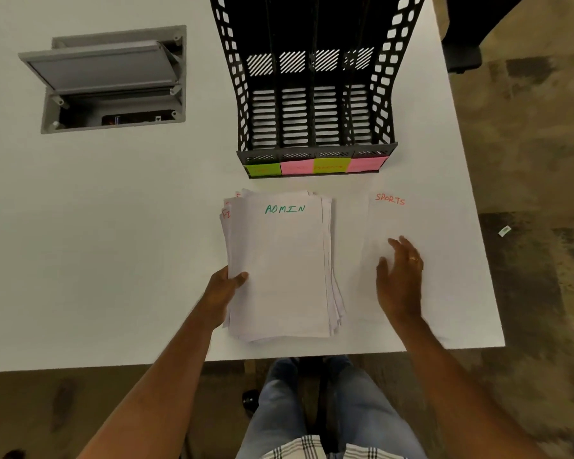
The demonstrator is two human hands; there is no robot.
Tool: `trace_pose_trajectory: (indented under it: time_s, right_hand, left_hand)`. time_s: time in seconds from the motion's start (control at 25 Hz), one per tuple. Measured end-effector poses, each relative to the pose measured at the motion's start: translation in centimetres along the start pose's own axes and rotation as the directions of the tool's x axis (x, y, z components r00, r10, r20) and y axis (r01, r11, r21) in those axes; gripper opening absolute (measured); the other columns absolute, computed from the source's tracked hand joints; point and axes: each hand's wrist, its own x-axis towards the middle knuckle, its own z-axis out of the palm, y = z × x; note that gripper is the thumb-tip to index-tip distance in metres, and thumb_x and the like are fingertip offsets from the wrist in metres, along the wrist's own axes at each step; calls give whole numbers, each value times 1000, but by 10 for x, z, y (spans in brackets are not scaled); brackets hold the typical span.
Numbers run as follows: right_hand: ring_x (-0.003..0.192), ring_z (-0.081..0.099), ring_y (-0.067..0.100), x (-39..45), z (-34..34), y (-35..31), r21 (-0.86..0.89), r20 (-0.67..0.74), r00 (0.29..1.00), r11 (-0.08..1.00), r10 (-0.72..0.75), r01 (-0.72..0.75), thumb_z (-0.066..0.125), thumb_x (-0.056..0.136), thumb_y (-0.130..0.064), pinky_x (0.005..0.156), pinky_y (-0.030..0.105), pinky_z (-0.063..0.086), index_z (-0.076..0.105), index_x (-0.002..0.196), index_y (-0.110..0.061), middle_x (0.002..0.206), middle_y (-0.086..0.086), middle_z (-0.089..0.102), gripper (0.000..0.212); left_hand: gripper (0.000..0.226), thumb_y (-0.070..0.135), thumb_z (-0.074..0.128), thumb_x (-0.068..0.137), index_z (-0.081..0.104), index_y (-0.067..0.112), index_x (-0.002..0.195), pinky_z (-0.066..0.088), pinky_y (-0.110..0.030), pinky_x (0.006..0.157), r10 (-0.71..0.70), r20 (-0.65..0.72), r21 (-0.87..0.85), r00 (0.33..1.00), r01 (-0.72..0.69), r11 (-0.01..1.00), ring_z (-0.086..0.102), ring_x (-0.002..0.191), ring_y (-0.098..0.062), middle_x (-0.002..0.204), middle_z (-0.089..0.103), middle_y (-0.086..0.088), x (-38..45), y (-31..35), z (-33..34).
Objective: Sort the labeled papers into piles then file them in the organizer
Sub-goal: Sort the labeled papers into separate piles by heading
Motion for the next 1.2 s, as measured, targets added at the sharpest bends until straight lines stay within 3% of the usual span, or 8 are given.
trace_pose_trajectory:
  time_s: [0.12,0.24,0.48,0.68,0.76,0.84,0.96,1.2]
  right_hand:
    - [120,53,12,-16,25,-50,364,269,960,913,84,-182,62,94,-42,98,34,50,45,138,-23,135,-4,52,51]
    - [102,61,6,-24,44,-76,432,482,866,824,132,-366,80,77,-47,85,26,52,43,133,-26,117,-14,59,70]
    - [67,55,0,-28,54,-80,343,355,919,890,172,-299,74,87,-32,62,20,44,53,83,-22,76,-14,59,23]
    - [50,41,4,-38,60,-85,300,313,943,930,113,-211,51,102,-32,56,25,35,42,62,-23,57,-9,48,42]
    - [60,53,5,-41,64,-89,288,279,953,937,114,-197,45,105,-29,63,23,41,56,71,-19,65,-6,58,38]
    - [95,66,20,-42,68,-89,230,157,977,957,144,-177,43,106,-20,85,22,45,68,108,-9,100,5,70,27]
    - [125,54,29,-36,65,-81,94,-21,995,991,97,-95,49,101,-6,101,28,39,46,144,-9,135,14,58,43]
    - [133,39,43,-37,70,-70,-337,-77,991,933,110,-129,62,93,-15,101,59,42,25,155,-17,150,21,39,72]
  left_hand:
    - [22,19,67,95,65,20,118,56,-29,78,4,26,-69,1000,-2,998,71,100,-18,108,76,1,-5,2,0]
    - [25,20,68,94,66,20,119,58,-26,77,13,39,-115,999,-8,993,72,102,-18,110,78,2,-10,4,-2]
    - [30,31,76,88,67,26,117,60,-27,78,21,25,-101,999,-19,995,75,95,-14,106,79,6,-18,-2,-7]
    - [30,31,69,94,64,24,122,56,-26,77,-12,5,-131,1000,13,991,70,102,-15,110,76,5,-17,-13,-25]
    - [30,30,66,96,62,22,125,55,-25,72,6,-32,-132,999,-10,991,68,99,-15,110,73,6,-12,-15,-36]
    - [35,30,66,96,61,17,129,57,-32,78,27,-53,-109,998,-33,994,68,100,-19,113,72,0,-1,-15,-55]
    - [35,31,66,97,61,15,128,54,-50,98,48,-49,-73,998,-52,996,68,109,-33,122,70,-10,10,-15,-98]
    - [37,26,67,95,62,11,129,51,-50,101,46,-16,-151,999,-48,987,67,113,-34,124,71,-12,26,-27,-180]
